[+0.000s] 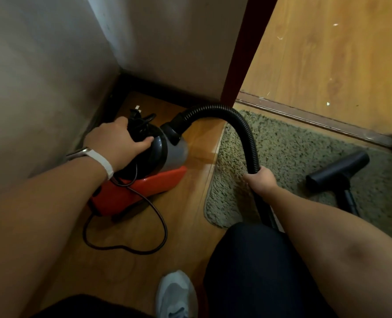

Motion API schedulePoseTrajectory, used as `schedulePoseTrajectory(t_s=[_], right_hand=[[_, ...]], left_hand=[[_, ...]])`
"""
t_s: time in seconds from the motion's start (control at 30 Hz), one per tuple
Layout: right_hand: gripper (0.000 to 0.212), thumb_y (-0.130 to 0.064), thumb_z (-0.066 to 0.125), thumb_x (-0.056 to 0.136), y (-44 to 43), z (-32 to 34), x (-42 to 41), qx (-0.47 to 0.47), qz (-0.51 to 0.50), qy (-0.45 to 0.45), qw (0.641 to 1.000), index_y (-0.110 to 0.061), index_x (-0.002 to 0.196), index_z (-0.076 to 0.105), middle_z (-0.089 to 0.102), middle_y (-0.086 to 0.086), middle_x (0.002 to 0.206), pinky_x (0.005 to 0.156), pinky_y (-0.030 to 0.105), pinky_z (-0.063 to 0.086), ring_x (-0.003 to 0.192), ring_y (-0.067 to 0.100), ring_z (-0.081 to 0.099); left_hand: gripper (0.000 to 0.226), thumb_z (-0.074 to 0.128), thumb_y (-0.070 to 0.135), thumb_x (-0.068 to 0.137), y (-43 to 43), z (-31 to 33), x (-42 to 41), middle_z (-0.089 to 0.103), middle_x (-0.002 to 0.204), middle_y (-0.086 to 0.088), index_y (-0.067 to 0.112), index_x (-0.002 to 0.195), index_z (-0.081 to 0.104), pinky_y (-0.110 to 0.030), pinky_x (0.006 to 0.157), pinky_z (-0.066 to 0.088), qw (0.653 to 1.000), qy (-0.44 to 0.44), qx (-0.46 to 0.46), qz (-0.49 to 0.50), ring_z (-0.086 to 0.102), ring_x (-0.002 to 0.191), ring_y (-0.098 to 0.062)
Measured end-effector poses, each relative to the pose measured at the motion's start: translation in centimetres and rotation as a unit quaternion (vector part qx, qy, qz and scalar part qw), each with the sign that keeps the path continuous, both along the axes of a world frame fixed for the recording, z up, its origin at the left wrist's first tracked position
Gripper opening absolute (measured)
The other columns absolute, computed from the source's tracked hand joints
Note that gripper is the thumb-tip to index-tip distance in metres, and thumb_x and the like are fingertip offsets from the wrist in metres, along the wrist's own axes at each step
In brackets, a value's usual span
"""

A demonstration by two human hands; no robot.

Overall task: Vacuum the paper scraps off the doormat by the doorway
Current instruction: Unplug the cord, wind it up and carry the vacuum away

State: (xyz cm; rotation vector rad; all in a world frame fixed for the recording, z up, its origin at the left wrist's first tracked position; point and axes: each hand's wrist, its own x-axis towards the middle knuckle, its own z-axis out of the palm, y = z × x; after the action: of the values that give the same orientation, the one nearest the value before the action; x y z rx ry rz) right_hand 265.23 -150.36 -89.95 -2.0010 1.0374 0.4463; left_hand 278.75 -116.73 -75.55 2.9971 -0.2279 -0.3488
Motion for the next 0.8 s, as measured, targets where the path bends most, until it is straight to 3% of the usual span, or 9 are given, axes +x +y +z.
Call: schedulePoseTrajectory(t_s=[0.1,0.17,0.27,0.33,0.47,0.6,0.8], right_hand=[[0.026,-0.022,0.071,0.082,0.2,1.4,0.2,-0.024,-0.004,-0.019,1.000,-0.009,0.101,0.057,0.064,0.010,0.083,0.055,0.033,0.052,0.066,0.024,0.062],[0.023,-0.019,0.072,0.081,0.2,2.4,0.0,-0.034,-0.014,-0.031,0.999,-0.011,0.095,0.056,0.061,0.007,0.080,0.053,0.030,0.048,0.064,0.022,0.059],[0.020,-0.018,0.072,0.081,0.7,4.7,0.0,-0.041,-0.019,-0.049,0.998,-0.016,0.088,0.053,0.062,0.009,0.080,0.055,0.032,0.049,0.065,0.024,0.059],[0.022,-0.020,0.072,0.083,1.0,7.1,-0.3,-0.042,-0.012,-0.045,0.998,-0.015,0.095,0.055,0.063,0.008,0.080,0.054,0.032,0.048,0.063,0.023,0.059],[0.030,-0.026,0.072,0.085,1.6,13.3,-1.6,-0.059,0.025,-0.025,0.998,-0.018,0.107,0.053,0.065,0.006,0.083,0.055,0.037,0.053,0.065,0.024,0.064],[0.032,-0.024,0.067,0.086,0.9,20.4,-2.3,-0.085,0.063,-0.011,0.994,-0.019,0.114,0.052,0.063,0.003,0.086,0.054,0.036,0.053,0.064,0.023,0.063],[0.036,-0.025,0.066,0.089,-0.7,33.8,-3.9,-0.144,0.083,0.020,0.986,-0.022,0.119,0.047,0.060,0.002,0.095,0.058,0.041,0.059,0.069,0.022,0.065]], left_hand=[[0.059,0.057,0.074,0.076,0.4,0.0,0.3,0.058,0.080,-0.005,0.017,0.091,0.053,-0.038,0.067,0.051,0.999,0.015,-0.027,0.014,0.057,0.074,-0.029],[0.052,0.063,0.069,0.077,0.6,0.2,0.5,0.064,0.082,-0.004,0.019,0.091,0.060,-0.033,0.063,0.048,0.995,0.060,-0.079,0.029,0.059,0.071,-0.023],[0.030,0.073,0.048,0.082,1.0,1.3,0.8,0.071,0.069,-0.005,0.020,0.087,0.065,-0.029,0.055,0.047,0.962,0.182,-0.189,0.071,0.067,0.057,-0.022],[0.024,0.075,0.039,0.081,0.9,2.1,1.2,0.070,0.063,-0.006,0.019,0.086,0.064,-0.028,0.052,0.047,0.954,0.220,-0.191,0.066,0.065,0.050,-0.020],[0.028,0.074,0.041,0.078,1.0,4.4,0.6,0.067,0.085,-0.006,0.018,0.088,0.060,-0.031,0.062,0.047,0.968,0.216,-0.115,0.058,0.062,0.070,-0.019],[0.032,0.071,0.045,0.079,0.9,8.9,-2.2,0.067,0.089,-0.004,0.019,0.096,0.064,-0.040,0.078,0.056,0.964,0.203,-0.143,0.090,0.064,0.080,-0.025],[0.040,0.069,0.048,0.080,-1.9,20.2,-5.6,0.066,0.094,-0.004,0.018,0.105,0.061,-0.037,0.077,0.055,0.953,0.201,-0.179,0.140,0.063,0.083,-0.025]])
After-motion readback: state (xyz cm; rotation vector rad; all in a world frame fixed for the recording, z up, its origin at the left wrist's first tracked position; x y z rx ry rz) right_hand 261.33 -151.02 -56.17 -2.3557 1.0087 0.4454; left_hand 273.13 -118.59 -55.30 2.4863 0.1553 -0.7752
